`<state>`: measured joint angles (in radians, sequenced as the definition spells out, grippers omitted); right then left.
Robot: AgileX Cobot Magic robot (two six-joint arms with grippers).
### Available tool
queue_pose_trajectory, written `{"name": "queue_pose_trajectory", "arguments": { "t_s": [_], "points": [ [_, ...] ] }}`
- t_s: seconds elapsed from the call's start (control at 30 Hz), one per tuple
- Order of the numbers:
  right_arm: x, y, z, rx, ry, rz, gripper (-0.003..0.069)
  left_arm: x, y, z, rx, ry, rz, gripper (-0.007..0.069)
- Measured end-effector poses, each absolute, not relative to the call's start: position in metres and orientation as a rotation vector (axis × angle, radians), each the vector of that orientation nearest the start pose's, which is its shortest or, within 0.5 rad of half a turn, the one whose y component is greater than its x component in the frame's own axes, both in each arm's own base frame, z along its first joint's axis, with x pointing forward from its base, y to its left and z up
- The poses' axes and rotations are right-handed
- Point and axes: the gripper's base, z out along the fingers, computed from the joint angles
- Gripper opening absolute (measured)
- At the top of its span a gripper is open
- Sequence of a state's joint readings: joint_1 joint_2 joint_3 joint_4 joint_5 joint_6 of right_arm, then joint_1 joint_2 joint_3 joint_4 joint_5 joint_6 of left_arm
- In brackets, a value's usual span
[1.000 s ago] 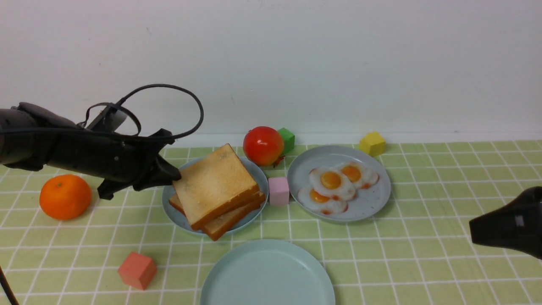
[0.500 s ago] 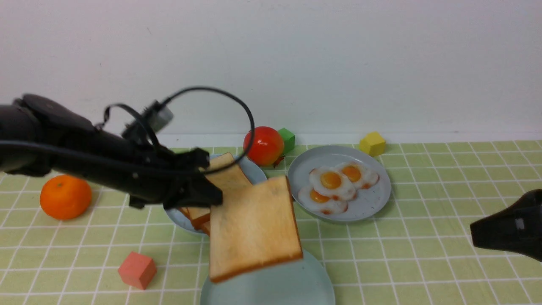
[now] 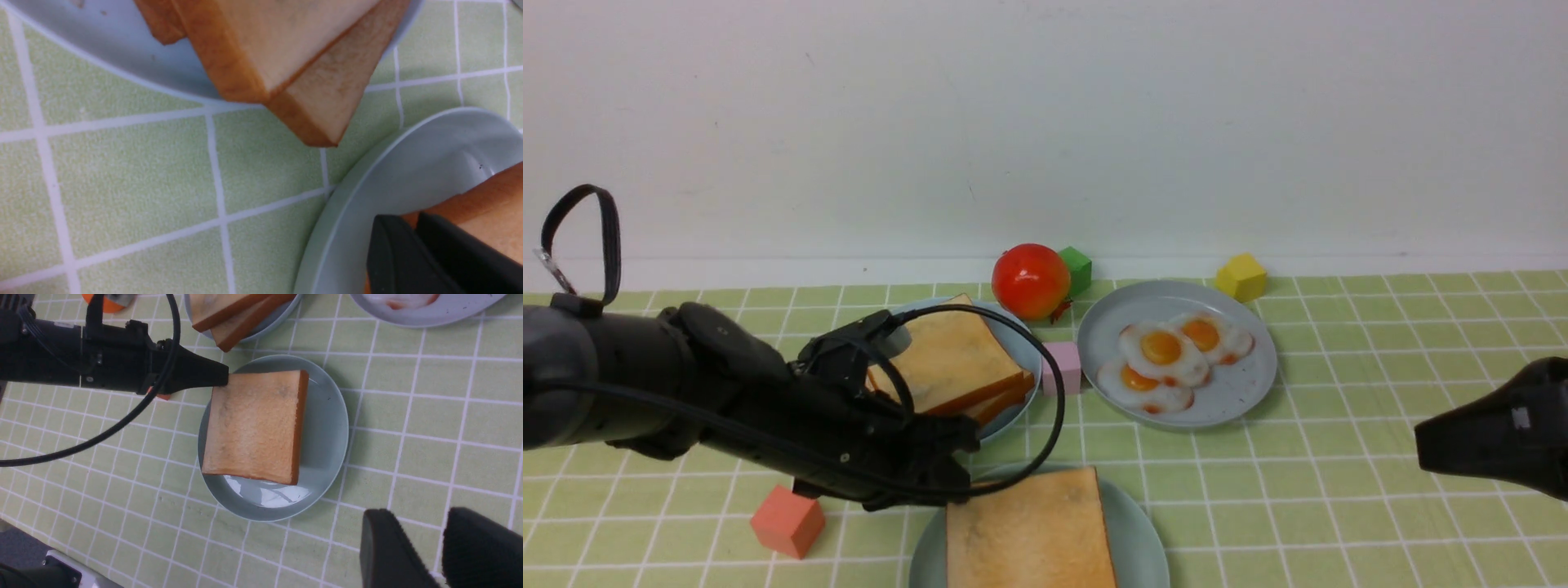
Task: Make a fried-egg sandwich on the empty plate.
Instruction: Use the left arm to put a slice of bread into the empty plate in the middle, then use the right arm to grab a fried egg
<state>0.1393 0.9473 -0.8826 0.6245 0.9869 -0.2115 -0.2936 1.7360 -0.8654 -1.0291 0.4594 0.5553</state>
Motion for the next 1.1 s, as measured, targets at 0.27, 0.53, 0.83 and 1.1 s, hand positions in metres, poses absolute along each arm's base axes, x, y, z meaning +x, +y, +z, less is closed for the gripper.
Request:
{"name": "queue_pose_trajectory", "arguments": {
  "t_s": [0.27,0.53,0.83,1.1],
  "points": [
    [0.184,0.069,0.335,0.070,2.420,0.841,0.0257,0.292,-0.125,0.174,0.047,2.667,-0.748,0.0323],
    [0.246,0.072,0.292,0.352,2.443,0.836,0.0385,0.279,-0.124,0.245,0.230,2.503,-0.765,0.0436],
    [0.314,0.083,0.242,0.346,2.388,0.922,0.0416,0.256,-0.118,0.366,0.429,2.254,-0.716,0.0302],
    [0.366,0.099,0.215,0.259,2.510,0.946,0.0418,0.257,-0.091,0.382,0.349,2.377,-0.304,0.0056]
  ]
}}
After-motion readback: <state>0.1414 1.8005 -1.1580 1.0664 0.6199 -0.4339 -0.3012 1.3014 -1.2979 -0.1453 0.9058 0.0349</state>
